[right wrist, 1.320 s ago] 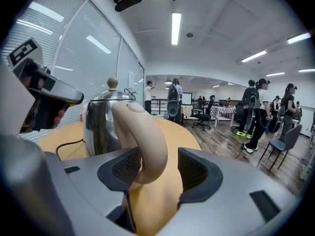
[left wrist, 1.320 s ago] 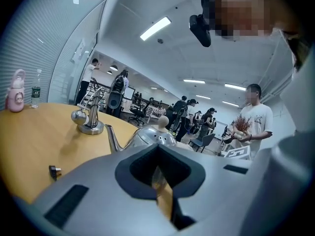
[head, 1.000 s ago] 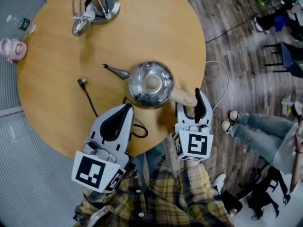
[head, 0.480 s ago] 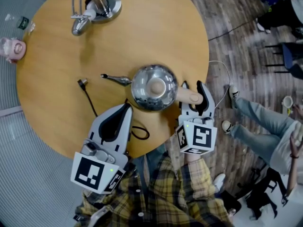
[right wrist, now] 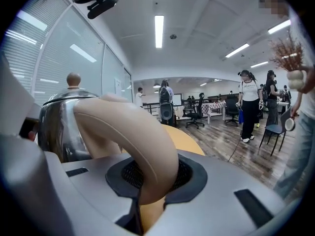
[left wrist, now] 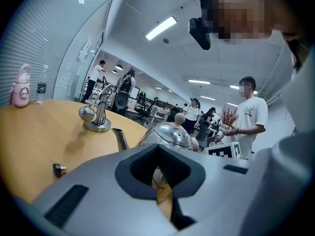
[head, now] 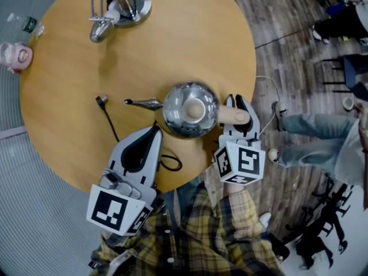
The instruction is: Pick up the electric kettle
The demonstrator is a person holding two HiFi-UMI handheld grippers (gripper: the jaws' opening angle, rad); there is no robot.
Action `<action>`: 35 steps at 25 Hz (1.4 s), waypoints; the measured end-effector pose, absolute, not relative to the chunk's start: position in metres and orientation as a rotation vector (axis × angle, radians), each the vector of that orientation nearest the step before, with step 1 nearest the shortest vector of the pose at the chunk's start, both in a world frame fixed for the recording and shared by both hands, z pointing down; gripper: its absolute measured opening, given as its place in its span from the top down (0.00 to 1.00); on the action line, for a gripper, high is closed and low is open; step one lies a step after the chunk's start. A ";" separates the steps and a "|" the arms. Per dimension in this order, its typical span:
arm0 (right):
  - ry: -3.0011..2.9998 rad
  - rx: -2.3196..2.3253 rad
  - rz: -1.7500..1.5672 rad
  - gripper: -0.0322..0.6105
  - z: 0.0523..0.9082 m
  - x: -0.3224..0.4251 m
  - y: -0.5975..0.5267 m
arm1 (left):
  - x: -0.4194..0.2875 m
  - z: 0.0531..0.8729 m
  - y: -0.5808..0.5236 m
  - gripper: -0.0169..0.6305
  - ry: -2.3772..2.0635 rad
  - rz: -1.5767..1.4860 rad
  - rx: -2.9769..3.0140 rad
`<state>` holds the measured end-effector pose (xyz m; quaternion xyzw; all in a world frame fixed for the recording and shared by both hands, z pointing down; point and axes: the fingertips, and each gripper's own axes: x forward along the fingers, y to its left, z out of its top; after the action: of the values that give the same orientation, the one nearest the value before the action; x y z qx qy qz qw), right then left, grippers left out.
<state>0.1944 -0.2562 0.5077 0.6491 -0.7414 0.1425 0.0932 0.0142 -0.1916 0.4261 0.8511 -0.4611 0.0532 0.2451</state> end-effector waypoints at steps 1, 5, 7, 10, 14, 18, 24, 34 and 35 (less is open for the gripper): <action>-2.209 1.937 0.443 0.81 0.508 0.195 -0.257 | 0.014 0.425 -0.193 0.97 -1.264 0.141 2.326; -2.233 1.979 0.487 0.83 0.505 0.197 -0.257 | 0.013 0.422 -0.196 0.97 -1.275 0.133 2.327; -2.237 1.984 0.494 0.83 0.504 0.198 -0.258 | 0.012 0.420 -0.198 0.97 -1.283 0.131 2.326; -2.239 1.993 0.500 0.83 0.502 0.199 -0.259 | 0.011 0.416 -0.200 0.97 -1.295 0.131 2.325; -2.237 2.007 0.494 0.83 0.499 0.200 -0.260 | 0.010 0.411 -0.202 0.97 -1.307 0.125 2.325; -2.226 2.021 0.523 0.83 0.499 0.200 -0.261 | 0.007 0.406 -0.203 0.97 -1.321 0.118 2.325; -2.217 2.023 0.533 0.83 0.496 0.202 -0.265 | 0.006 0.397 -0.205 0.97 -1.344 0.100 2.329; -2.250 1.999 0.528 0.83 0.472 0.199 -0.275 | 0.001 0.372 -0.209 0.97 -1.387 0.060 2.339; -2.254 1.992 0.527 0.83 0.468 0.199 -0.275 | 0.000 0.368 -0.209 0.97 -1.393 0.053 2.341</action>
<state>0.1986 -0.2754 0.4684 0.6516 -0.7374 0.1723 0.0437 0.0000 -0.2092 0.3678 0.8405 -0.5003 0.0191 0.2070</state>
